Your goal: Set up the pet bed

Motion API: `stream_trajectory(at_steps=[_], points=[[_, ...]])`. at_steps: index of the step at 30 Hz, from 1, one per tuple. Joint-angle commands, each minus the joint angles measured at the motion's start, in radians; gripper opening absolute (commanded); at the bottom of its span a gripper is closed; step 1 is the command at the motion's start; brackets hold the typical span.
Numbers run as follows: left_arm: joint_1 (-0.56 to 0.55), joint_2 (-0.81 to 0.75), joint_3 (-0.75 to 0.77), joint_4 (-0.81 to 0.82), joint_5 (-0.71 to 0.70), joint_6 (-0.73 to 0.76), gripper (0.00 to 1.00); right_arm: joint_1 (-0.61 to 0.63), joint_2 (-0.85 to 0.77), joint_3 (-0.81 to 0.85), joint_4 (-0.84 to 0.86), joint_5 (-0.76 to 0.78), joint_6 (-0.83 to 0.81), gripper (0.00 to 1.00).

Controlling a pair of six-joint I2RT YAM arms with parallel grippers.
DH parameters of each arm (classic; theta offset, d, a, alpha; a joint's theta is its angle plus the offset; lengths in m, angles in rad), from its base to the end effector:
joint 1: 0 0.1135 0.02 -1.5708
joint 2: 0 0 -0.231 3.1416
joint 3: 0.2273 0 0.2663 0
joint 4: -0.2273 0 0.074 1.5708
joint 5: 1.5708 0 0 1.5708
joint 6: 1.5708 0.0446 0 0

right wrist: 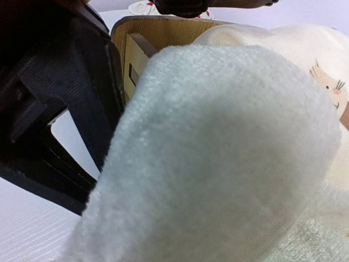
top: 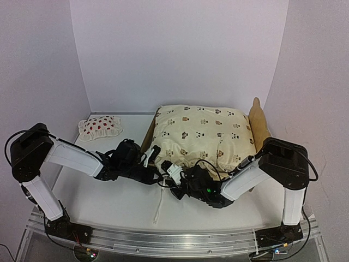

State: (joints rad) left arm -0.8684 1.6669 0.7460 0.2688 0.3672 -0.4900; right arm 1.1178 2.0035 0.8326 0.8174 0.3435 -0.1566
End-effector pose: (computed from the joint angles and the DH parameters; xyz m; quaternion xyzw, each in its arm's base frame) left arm 0.2067 -0.2690 0.1030 0.2453 0.8503 -0.4012 0.2364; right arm 0.1807 0.3369 0.0674 -0.4024 0.7079 0.1361 0.5644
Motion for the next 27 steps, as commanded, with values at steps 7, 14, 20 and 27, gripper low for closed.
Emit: stream_trajectory(at_steps=[7, 14, 20, 27], points=[[0.006, -0.045, 0.032, 0.003, 0.029, -0.056, 0.00, -0.018, 0.034, -0.010, 0.138, -0.077, -0.029, 0.40], [0.006, -0.070, 0.026, 0.009, 0.034, -0.075, 0.00, -0.020, 0.059, -0.006, 0.177, -0.099, -0.045, 0.40], [0.006, -0.094, 0.021, 0.015, 0.042, -0.087, 0.00, -0.020, 0.070, 0.001, 0.202, -0.108, -0.073, 0.39], [0.006, -0.091, 0.028, 0.009, 0.053, -0.090, 0.00, -0.020, 0.066, 0.011, 0.224, -0.087, -0.079, 0.36]])
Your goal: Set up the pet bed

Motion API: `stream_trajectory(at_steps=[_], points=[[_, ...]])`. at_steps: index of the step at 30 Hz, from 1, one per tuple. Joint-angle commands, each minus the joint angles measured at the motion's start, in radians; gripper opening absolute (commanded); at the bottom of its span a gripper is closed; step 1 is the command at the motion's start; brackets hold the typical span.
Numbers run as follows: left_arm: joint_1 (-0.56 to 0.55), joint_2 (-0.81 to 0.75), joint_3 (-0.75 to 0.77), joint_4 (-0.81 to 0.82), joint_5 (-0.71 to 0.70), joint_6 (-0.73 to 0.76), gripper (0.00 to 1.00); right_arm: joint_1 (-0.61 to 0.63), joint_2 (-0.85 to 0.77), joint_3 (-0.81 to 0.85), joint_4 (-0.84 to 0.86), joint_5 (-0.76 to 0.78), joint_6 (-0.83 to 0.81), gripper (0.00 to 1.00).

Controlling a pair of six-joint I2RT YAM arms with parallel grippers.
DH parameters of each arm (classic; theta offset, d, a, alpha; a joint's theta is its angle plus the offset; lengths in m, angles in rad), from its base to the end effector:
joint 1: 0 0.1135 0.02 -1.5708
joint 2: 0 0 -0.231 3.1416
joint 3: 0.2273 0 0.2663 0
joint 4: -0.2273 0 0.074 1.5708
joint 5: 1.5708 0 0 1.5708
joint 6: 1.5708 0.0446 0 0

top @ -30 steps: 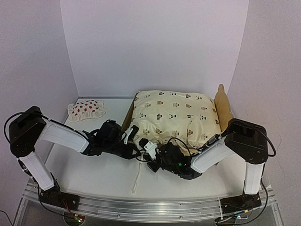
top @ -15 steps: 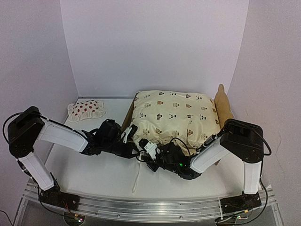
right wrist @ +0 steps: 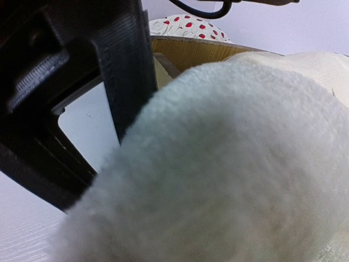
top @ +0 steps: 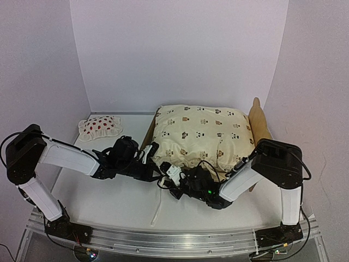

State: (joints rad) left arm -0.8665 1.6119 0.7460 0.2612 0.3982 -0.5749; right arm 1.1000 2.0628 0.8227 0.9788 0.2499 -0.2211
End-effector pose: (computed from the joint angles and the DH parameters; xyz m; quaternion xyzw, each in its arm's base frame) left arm 0.2057 -0.2688 0.1201 0.2170 0.8455 -0.4321 0.2265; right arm 0.1837 0.3366 0.0609 -0.4229 0.6680 0.1676 0.5889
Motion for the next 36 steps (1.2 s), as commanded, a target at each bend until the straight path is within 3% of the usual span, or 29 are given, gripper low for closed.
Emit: stream_trajectory(at_steps=[1, 10, 23, 26, 28, 33, 36], points=[[0.004, -0.036, 0.028, 0.016, 0.023, -0.006, 0.00, -0.002, 0.005, 0.020, 0.068, 0.013, -0.015, 0.36], [0.004, -0.043, 0.032, 0.012, 0.020, -0.015, 0.00, -0.002, -0.026, -0.009, 0.120, 0.002, -0.003, 0.39], [0.004, -0.055, 0.028, 0.003, 0.002, -0.033, 0.00, -0.003, -0.017, -0.004, 0.126, 0.007, 0.013, 0.03], [0.004, -0.059, 0.025, -0.010, -0.011, -0.034, 0.01, -0.002, -0.014, -0.003, 0.126, 0.028, 0.020, 0.00], [0.004, -0.069, 0.022, -0.032, -0.039, -0.032, 0.08, -0.003, -0.016, -0.004, 0.126, 0.041, 0.031, 0.00], [0.003, -0.135, -0.013, -0.095, -0.125, 0.005, 0.51, -0.002, -0.026, -0.011, 0.112, 0.080, 0.075, 0.00], [0.003, -0.183, -0.027, -0.170, -0.194, 0.033, 0.61, -0.003, -0.045, -0.007, 0.076, 0.097, 0.105, 0.00]])
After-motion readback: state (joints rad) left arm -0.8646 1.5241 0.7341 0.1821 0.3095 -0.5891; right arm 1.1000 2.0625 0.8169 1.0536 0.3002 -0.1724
